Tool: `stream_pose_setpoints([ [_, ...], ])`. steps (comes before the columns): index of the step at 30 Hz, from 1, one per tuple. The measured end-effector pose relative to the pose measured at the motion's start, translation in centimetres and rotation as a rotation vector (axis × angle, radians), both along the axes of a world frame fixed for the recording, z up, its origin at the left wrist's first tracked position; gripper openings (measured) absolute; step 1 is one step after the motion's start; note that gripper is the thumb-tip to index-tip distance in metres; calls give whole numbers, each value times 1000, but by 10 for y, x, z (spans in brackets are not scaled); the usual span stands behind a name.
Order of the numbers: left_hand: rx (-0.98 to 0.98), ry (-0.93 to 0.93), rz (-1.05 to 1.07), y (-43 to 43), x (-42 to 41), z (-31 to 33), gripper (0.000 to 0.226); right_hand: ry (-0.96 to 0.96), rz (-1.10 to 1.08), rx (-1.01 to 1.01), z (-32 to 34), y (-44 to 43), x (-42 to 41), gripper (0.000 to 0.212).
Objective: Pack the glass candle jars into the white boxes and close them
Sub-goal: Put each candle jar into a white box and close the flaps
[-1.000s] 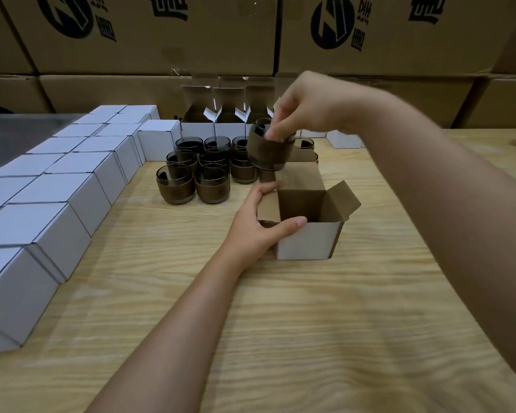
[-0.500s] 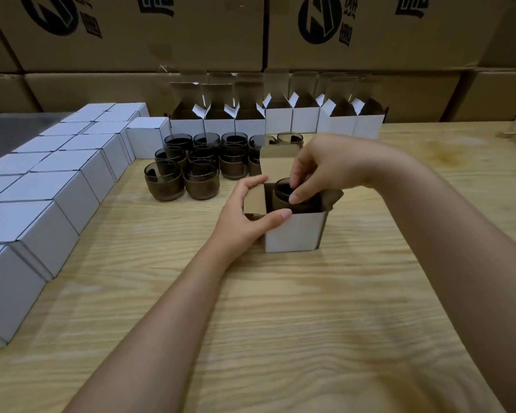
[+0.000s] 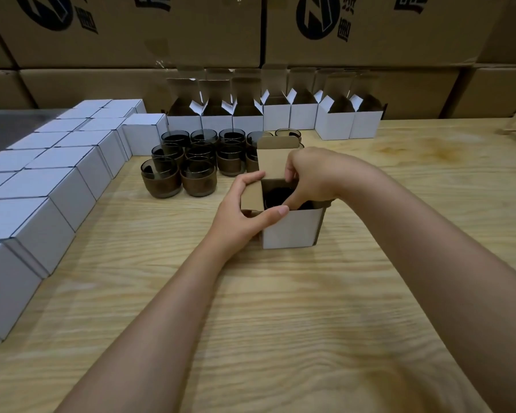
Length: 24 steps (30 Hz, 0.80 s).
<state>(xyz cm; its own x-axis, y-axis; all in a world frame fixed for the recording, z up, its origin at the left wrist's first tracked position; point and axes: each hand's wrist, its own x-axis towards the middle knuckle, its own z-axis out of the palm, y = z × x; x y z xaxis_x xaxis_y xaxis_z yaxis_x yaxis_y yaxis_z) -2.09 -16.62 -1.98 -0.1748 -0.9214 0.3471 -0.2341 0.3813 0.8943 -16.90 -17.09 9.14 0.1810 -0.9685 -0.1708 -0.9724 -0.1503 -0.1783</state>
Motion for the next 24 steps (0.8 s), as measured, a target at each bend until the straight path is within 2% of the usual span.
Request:
stream_pose_setpoints([
  [2,-8,4,1,0,-1,0,68,-11,-1,8,0,-1,-2,52],
  [4,-8,26,-2,0,-2,0,68,-238,-27,-29,-4,-2,-11,48],
  [5,-4,38,-5,0,-2,0,68,-447,-50,-135,-8,-1,-16,35],
  [7,-1,44,-11,0,-1,-1,67,-915,-224,-534,-23,-2,-29,9],
  [8,-3,43,-11,0,-1,-1,67,-1148,-372,-714,-33,-2,-35,13],
  [9,-6,40,-10,0,-1,-1,67,-1368,-501,-783,-43,-1,-41,17],
  [10,-6,40,-10,0,-1,-1,67,-1563,-584,-741,-53,0,-43,17],
  [12,-6,40,-14,0,-1,-1,67,-1799,-621,-481,-77,4,-39,13],
  [14,-5,38,-15,0,-1,0,67,-1882,-571,-227,-95,4,-29,19],
  [17,-3,57,-12,1,-2,-1,67,-1770,-401,-45,-104,7,-19,37],
  [19,-3,75,-16,1,-2,0,68,-1724,-294,19,-102,9,-19,33],
  [24,23,126,-69,2,-4,2,75,-1721,-268,13,-102,8,-20,26],
])
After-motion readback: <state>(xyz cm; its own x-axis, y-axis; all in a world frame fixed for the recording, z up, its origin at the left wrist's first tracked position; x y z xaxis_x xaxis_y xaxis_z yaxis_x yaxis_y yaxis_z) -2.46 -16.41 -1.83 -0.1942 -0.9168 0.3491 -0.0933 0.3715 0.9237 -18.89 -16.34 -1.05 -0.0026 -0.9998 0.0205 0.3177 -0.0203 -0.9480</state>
